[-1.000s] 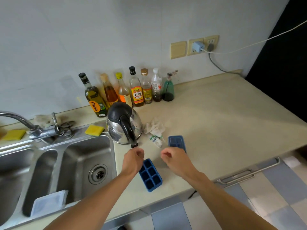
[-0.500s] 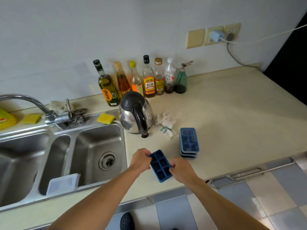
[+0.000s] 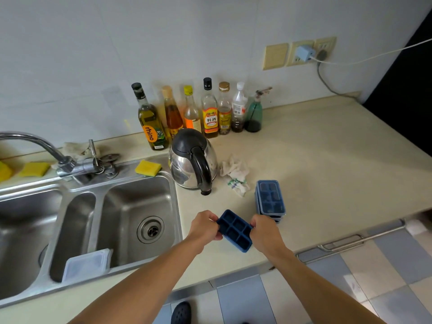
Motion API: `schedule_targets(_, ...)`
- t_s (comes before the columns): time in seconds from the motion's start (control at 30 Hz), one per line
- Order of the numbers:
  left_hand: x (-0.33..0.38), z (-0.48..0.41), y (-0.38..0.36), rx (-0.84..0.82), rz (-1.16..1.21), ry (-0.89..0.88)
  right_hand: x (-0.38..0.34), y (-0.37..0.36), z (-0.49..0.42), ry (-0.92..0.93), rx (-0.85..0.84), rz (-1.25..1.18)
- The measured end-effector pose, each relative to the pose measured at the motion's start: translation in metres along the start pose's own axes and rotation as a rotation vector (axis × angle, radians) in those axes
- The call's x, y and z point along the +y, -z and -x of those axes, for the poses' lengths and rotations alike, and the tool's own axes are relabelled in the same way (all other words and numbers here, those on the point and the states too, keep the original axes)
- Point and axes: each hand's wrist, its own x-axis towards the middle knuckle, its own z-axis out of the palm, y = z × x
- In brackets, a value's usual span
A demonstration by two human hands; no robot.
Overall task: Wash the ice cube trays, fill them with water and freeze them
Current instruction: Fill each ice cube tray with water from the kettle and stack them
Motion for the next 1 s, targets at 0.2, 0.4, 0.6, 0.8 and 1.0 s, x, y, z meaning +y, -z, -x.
schedule_targets(0.2, -0.003, -0.010, 0.012, -0.111, 0.059, 0.030, -0.012, -0.009, 0.005, -0.072, 0.065, 0.011)
schedule_targets(0.4, 0.001, -0.016, 0.022, -0.227, 0.108, 0.043, -0.026, -0.009, 0.011, -0.146, 0.117, 0.017)
schedule_targets(0.6, 0.009, -0.024, 0.045, -0.323, 0.136, 0.048, -0.061, 0.003, 0.005, -0.101, 0.252, -0.001)
schedule_targets(0.8, -0.011, -0.044, 0.123, -0.310, 0.070, 0.077, -0.131, -0.036, -0.023, 0.065, 0.265, -0.078)
schedule_targets(1.0, -0.062, -0.067, 0.230, -0.134, 0.126, 0.211, -0.205, -0.125, -0.049, 0.152, 0.098, -0.283)
